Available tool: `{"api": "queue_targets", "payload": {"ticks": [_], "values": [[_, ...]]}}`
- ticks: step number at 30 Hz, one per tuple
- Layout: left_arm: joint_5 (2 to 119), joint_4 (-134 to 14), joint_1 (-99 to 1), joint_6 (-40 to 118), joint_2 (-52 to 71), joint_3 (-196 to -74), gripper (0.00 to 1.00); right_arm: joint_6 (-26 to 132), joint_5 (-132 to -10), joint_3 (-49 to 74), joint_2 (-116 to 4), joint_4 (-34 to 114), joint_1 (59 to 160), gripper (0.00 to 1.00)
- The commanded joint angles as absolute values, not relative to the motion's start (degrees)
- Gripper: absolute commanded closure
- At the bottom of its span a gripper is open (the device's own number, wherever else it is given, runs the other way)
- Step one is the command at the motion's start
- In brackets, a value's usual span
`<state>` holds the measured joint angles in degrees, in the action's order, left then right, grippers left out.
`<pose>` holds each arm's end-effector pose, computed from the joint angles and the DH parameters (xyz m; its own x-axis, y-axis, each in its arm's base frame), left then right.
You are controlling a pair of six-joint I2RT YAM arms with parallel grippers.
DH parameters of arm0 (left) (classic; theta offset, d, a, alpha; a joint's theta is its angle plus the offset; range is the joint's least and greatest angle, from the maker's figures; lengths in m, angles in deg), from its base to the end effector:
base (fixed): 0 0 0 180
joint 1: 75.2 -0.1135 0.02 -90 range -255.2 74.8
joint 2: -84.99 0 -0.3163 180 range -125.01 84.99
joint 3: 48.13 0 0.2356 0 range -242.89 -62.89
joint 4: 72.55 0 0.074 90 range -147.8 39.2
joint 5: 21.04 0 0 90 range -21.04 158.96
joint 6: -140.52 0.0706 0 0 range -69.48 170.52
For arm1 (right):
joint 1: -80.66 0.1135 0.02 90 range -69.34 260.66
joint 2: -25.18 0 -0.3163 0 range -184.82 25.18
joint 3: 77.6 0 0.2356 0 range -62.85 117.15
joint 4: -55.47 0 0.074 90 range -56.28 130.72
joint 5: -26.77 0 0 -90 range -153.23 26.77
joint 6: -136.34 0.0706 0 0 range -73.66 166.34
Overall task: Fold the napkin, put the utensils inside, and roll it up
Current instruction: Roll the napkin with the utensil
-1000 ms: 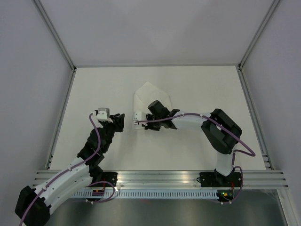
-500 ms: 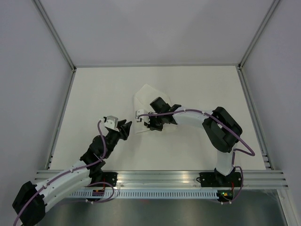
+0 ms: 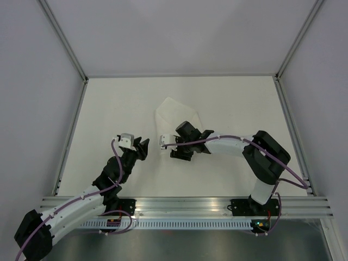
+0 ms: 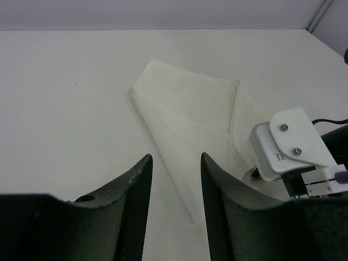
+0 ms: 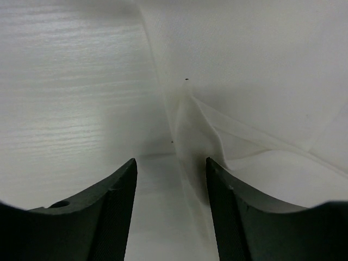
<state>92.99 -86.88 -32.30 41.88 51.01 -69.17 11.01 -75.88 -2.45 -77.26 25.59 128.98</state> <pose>0.1117 -0.0646 0.2409 -0.0310 -0.1585 -0.9869 0.3225 0.9330 -0.1599 0.2378 0.2903 0.1943 0.0112 -0.8359 -0.5487 -0.9821 0.0941 -0.1634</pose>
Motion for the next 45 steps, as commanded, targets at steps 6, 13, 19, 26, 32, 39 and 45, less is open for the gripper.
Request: {"api": "queue_targets", "payload": {"ticks": [6, 13, 19, 26, 32, 39, 45], "values": [[94.45, -87.24, -32.04, 42.35, 51.15, -69.92, 0.53, 9.60, -65.17, -9.49, -70.72, 35.35, 130.23, 0.38], [94.27, -87.24, -32.04, 42.26, 50.98, -69.83, 0.53, 7.76, -66.03, -9.50, -69.05, 35.46, 130.41, 0.38], [94.36, -87.24, -31.96, 42.17, 50.45, -69.92, 0.53, 9.16, -76.48, -4.06, -68.60, 26.84, 130.41, 0.37], [94.72, -85.75, -32.04, 41.65, 51.94, -69.92, 0.53, 8.02, -74.59, -1.58, -70.19, 25.95, 129.71, 0.37], [94.72, -86.36, -32.13, 41.65, 51.51, -69.83, 0.53, 3.55, -71.76, -6.77, -67.90, 28.85, 127.07, 0.36], [94.54, -86.71, -32.04, 41.47, 50.63, -70.00, 0.53, 1.26, -71.23, -10.28, -68.25, 31.75, 125.57, 0.36], [94.54, -86.71, -32.04, 41.73, 50.36, -70.18, 0.52, 1.16, -71.93, -9.76, -70.62, 33.34, 125.49, 0.36]]}}
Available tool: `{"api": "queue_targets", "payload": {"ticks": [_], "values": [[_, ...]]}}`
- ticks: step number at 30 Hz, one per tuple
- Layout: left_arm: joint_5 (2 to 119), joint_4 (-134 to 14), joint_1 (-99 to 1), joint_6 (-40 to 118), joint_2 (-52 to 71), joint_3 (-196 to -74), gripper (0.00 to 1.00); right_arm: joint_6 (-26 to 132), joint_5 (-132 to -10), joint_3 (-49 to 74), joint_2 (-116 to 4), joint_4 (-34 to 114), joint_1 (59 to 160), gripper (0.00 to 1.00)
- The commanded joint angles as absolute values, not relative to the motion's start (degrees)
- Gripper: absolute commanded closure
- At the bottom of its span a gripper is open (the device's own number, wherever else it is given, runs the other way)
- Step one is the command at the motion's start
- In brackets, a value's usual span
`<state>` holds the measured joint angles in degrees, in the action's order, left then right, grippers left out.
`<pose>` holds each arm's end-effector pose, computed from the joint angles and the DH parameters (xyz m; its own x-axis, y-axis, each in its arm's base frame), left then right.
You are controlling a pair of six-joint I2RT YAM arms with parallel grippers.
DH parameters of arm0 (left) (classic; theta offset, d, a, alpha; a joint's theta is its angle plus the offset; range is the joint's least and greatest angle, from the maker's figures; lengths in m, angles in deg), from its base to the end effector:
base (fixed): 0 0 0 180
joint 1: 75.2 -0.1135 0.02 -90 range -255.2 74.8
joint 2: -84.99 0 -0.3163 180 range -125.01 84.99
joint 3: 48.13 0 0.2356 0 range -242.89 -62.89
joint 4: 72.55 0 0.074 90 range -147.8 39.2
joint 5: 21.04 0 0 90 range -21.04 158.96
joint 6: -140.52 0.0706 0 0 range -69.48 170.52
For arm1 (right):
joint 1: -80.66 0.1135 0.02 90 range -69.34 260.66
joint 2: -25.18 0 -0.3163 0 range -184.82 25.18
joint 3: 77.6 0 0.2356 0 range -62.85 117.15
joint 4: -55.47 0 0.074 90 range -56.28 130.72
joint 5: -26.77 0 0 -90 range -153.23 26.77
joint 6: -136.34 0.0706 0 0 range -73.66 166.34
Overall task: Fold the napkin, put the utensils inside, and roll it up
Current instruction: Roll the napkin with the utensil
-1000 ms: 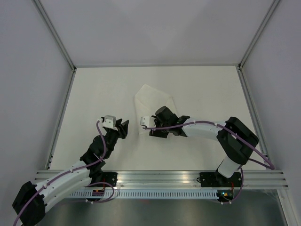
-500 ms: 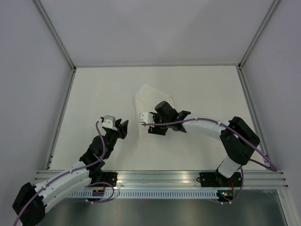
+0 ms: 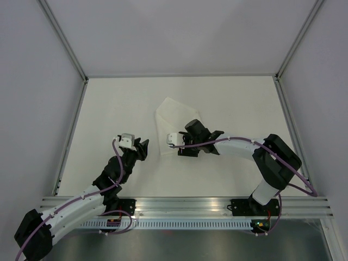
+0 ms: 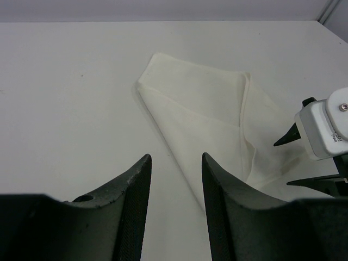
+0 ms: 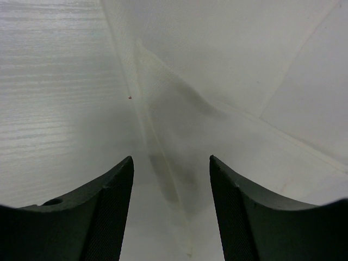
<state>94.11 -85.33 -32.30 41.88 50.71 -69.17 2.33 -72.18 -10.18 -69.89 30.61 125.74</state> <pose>0.1126 -0.0637 0.2366 -0.0516 -0.1377 -0.9891 0.3005 0.9424 -0.1468 0.2352 0.2514 0.2052 0.1295 -0.8421 -0.5235 -0.9404 0.0631 -0.3341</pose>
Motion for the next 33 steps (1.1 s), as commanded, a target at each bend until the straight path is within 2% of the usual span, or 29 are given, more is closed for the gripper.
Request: {"api": "queue_targets", "payload": {"ticks": [1, 11, 20, 33], "values": [[94.54, -86.80, -32.13, 41.73, 50.28, -70.27, 0.52, 1.16, -72.28, -9.59, -71.67, 33.69, 125.49, 0.36], [94.28, -87.06, -32.04, 41.91, 49.05, -70.44, 0.52, 0.99, -73.60, -7.92, -75.81, 33.95, 125.57, 0.38], [93.92, -90.92, -32.13, 41.03, 47.73, -69.39, 0.52, 0.99, -73.51, -6.51, -78.62, 32.38, 125.75, 0.48], [93.04, -96.82, -32.13, 41.82, 45.17, -69.75, 0.54, 1.95, -75.62, -0.54, -83.71, 21.49, 125.84, 0.80]]}}
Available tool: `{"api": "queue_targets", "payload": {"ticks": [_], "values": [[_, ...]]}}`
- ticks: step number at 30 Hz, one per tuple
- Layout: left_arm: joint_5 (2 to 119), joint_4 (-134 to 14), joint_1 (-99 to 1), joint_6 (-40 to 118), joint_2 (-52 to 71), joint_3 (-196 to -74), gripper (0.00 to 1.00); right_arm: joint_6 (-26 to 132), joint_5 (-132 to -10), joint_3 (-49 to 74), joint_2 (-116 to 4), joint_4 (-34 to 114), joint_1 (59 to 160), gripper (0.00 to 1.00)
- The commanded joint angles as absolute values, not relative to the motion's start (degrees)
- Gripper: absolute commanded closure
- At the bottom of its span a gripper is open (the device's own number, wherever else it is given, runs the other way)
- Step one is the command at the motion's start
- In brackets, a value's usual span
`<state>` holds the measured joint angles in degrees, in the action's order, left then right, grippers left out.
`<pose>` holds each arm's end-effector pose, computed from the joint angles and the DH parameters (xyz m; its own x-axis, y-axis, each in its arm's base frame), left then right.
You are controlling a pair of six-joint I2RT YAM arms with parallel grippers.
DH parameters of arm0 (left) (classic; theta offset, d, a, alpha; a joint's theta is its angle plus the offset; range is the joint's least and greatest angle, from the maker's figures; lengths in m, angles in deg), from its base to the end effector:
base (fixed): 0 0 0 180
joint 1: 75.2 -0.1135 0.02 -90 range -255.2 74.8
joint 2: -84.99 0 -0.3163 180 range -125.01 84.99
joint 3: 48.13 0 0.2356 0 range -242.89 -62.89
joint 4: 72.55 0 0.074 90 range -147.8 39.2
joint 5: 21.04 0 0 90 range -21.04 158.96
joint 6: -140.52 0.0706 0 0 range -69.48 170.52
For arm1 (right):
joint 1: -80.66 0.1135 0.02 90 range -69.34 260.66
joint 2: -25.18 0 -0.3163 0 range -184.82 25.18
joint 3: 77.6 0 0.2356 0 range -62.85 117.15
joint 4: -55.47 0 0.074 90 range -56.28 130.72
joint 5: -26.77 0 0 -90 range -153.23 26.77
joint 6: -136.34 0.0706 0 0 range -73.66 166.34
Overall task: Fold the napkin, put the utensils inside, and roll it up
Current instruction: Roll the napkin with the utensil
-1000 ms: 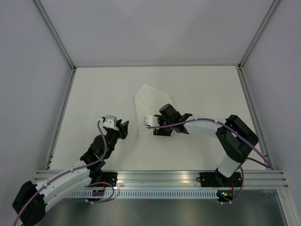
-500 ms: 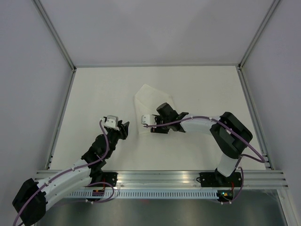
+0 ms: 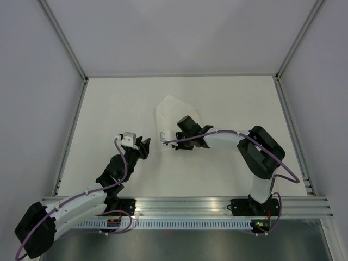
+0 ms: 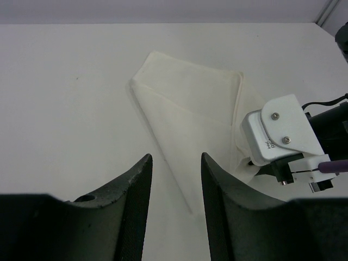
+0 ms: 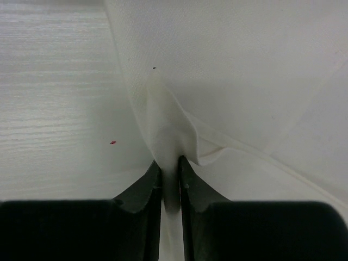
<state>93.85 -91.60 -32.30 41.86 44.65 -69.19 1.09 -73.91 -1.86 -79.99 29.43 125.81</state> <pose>0.1223 -0.0731 0.2399 -0.0495 -0.1405 -0.9888 0.3052 0.9406 -0.1489 0.2652 0.2852 0.1849 0.1383 -0.8505 -0.5075 -0.9553 0.0207 -0.2951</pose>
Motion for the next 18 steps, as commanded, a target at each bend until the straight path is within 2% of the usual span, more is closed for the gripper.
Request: {"api": "queue_targets", "payload": {"ticks": [1, 5, 8, 18], "values": [[92.70, -97.78, -32.04, 42.26, 45.61, -69.48, 0.54, 2.13, -75.97, -0.01, -84.07, 20.78, 125.84, 0.82], [91.12, -97.79, -32.13, 44.37, 46.58, -70.26, 0.54, 2.92, -78.52, 2.88, -85.56, 16.91, 125.49, 0.94], [89.97, -99.01, -32.13, 45.86, 48.33, -70.44, 0.54, 3.36, -81.33, 4.99, -86.79, 13.66, 124.70, 0.98], [83.29, -106.04, -32.04, 53.51, 51.58, -68.42, 0.54, 3.01, -89.16, 12.47, -92.68, 3.03, 122.06, 1.00]]}}
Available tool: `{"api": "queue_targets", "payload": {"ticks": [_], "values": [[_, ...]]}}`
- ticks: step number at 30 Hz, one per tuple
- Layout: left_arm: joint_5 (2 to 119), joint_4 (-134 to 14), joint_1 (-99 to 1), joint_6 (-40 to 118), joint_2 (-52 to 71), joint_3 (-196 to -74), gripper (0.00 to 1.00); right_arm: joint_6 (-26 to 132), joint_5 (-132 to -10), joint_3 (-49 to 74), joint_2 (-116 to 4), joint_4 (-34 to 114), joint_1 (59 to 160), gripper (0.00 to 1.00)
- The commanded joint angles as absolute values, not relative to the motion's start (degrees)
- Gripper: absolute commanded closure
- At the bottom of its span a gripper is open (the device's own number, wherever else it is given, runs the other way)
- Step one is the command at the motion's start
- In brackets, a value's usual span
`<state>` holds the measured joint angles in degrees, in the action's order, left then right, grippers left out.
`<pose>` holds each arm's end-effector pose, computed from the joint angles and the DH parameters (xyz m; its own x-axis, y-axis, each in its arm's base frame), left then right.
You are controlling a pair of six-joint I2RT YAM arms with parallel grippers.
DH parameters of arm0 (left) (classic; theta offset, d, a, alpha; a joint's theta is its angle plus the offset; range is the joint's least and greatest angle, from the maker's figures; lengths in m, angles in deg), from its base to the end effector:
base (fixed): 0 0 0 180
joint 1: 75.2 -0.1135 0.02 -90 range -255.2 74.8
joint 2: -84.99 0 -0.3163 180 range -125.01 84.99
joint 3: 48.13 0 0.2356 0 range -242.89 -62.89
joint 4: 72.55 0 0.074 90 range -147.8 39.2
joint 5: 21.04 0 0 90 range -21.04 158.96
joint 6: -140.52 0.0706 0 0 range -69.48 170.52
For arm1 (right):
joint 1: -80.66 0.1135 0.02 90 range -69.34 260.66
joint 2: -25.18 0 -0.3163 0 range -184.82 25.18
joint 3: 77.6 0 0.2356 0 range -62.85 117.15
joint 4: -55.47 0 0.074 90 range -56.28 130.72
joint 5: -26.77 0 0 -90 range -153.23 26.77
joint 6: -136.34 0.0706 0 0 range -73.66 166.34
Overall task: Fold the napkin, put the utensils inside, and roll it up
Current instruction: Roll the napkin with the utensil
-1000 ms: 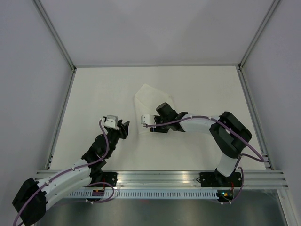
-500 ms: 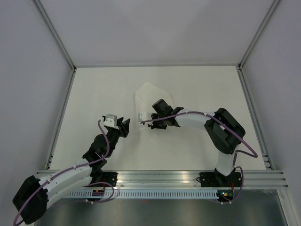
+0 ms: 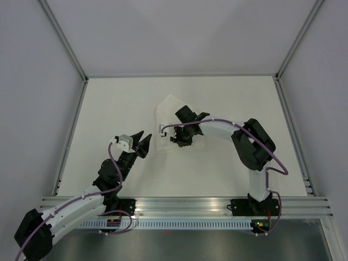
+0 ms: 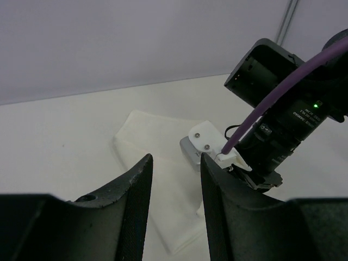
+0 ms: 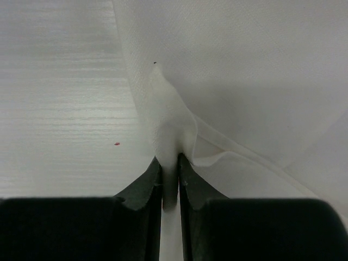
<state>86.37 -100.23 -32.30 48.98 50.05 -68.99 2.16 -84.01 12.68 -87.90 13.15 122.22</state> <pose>0.1071 -0.0707 0.2706 0.1605 -0.1841 -0.9697 0.4410 0.8923 -0.0965 0.2977 0.2974 0.1862 0.0233 -0.8502 -0.5260 -0.9980 0.0113 -0.0624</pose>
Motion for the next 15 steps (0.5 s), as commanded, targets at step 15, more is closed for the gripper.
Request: {"api": "queue_targets", "payload": {"ticks": [15], "values": [[70.89, -98.93, -25.20, 71.07, 30.33, -79.66, 0.52, -1.47, -97.07, 23.72, -101.12, -11.03, 117.05, 1.00]]}}
